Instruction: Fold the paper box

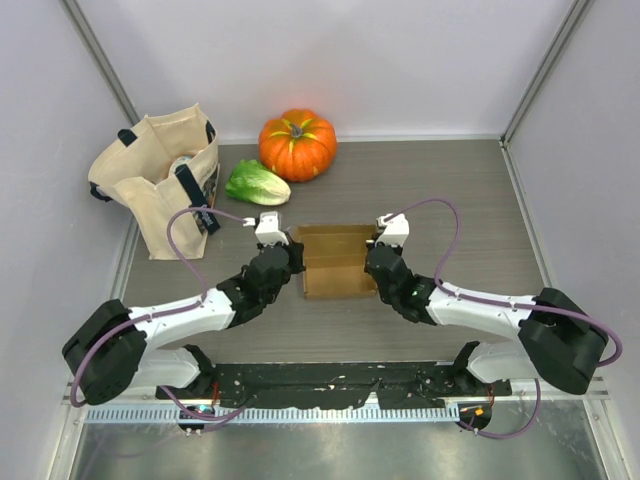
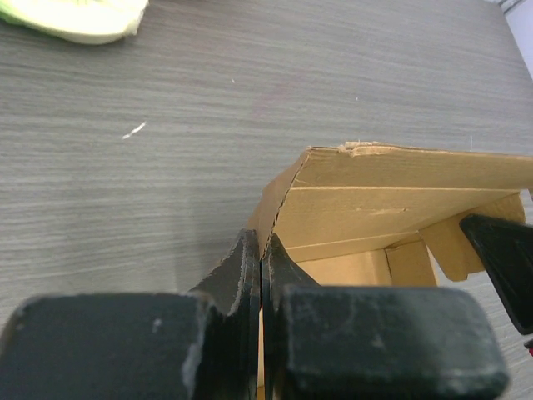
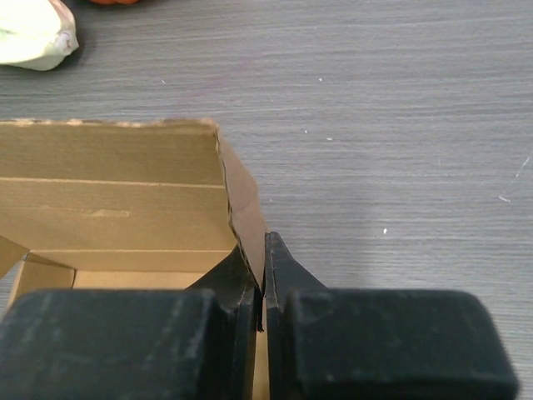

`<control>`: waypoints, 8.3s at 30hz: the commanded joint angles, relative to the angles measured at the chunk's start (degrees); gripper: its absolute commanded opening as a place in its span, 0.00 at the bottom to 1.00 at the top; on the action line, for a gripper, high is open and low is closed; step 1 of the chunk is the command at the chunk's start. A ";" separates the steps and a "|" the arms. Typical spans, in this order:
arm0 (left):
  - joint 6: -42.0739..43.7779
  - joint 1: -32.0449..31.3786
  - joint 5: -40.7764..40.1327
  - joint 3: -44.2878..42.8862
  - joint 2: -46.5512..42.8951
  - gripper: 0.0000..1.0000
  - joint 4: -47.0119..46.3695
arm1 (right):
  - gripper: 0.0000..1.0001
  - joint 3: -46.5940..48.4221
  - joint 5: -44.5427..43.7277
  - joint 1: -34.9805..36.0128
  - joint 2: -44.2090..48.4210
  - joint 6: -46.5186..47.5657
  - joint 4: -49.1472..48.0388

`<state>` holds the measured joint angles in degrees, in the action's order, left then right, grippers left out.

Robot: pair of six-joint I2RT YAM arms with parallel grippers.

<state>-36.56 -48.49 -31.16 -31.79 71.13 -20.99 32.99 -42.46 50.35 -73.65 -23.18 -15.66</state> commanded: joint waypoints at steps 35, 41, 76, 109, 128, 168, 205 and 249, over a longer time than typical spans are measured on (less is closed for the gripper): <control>-5.64 -10.04 -5.67 8.76 -4.25 0.00 0.86 | 0.48 -2.77 2.72 4.58 17.46 -10.75 17.48; -3.17 -10.92 -7.25 9.12 -5.48 0.00 1.13 | 0.72 3.20 8.08 4.41 23.72 -10.66 29.52; -0.80 -11.98 -8.83 9.38 -8.90 0.01 2.27 | 0.25 21.51 37.97 4.41 -3.70 37.59 23.57; -31.64 -12.15 30.89 11.58 -38.45 0.73 37.35 | 0.70 17.98 52.90 -13.95 -6.15 10.90 25.33; -30.94 -13.12 22.37 15.26 -41.68 0.82 35.41 | 0.64 10.17 50.15 -21.87 0.16 -14.87 38.78; 9.93 14.48 41.43 -29.11 19.55 0.87 48.24 | 0.18 -10.49 48.26 -5.70 6.85 -45.12 11.97; 0.01 24.83 25.68 -19.43 -9.63 0.60 46.12 | 0.23 -1.71 30.67 -5.61 10.71 18.62 0.18; 9.05 29.51 49.52 -34.83 15.88 0.37 60.37 | 0.32 27.38 49.14 -18.45 -11.34 -8.11 42.29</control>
<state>-28.01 -19.03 14.02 -63.48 89.45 39.35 57.10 5.13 31.14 -87.35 -30.33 28.08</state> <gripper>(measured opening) 0.371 0.319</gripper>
